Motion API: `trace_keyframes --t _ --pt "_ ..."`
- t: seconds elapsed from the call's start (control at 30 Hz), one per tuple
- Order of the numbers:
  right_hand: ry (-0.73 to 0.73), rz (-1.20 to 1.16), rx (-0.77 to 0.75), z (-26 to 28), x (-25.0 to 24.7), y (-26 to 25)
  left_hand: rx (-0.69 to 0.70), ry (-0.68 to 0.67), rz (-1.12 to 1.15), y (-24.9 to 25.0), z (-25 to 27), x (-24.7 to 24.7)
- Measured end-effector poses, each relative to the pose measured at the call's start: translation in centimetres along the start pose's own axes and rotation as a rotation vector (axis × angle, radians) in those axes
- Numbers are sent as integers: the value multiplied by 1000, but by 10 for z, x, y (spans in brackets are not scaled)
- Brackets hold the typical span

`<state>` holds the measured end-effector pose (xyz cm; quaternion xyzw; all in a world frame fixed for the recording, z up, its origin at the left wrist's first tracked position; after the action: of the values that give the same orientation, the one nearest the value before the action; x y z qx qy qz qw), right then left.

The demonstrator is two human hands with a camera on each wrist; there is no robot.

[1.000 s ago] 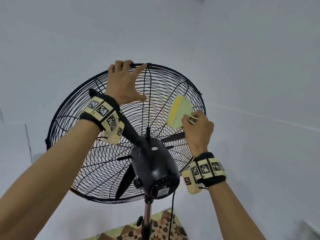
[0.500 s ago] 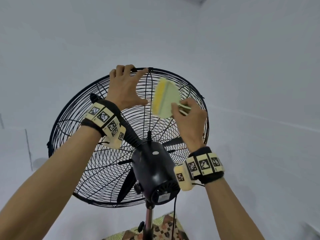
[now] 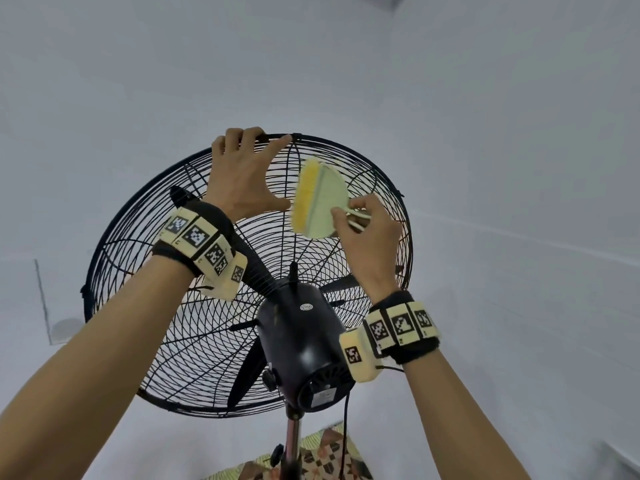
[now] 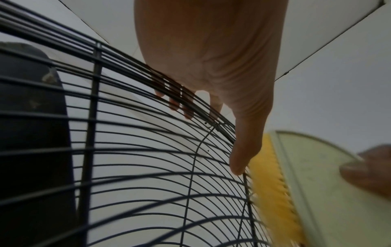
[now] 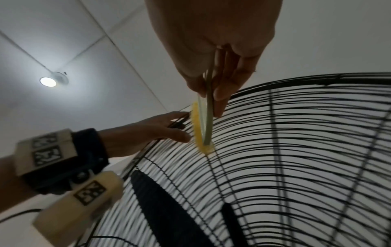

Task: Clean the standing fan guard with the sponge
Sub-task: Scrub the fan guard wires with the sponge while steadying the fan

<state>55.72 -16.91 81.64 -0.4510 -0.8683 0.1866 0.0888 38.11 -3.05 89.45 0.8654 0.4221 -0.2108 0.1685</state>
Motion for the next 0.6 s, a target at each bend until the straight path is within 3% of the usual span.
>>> trace_keyframes --t 0.17,0.3,0.43,0.6 --pt "186 145 181 0 -29 36 -30 -20 -1 -9 0 -1" --pt "131 3 6 -7 -15 -6 -9 -3 -1 -4 1 -2" --pt "86 103 -184 -24 3 -29 -10 -7 -8 -3 0 -1" --pt "103 441 -56 -41 -22 -1 -24 -13 -19 -9 2 -3"
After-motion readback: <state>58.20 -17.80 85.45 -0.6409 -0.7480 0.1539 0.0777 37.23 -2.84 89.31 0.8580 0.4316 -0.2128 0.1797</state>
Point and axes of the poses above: each hand's wrist, its own z-axis away from the middle knuckle, its own x-axis out of the palm, y = z × x, the point moved 4 cm from there along -z, towards the middle knuckle, and after that the axes turned 10 degrees about -x, right-handed, at the moved point
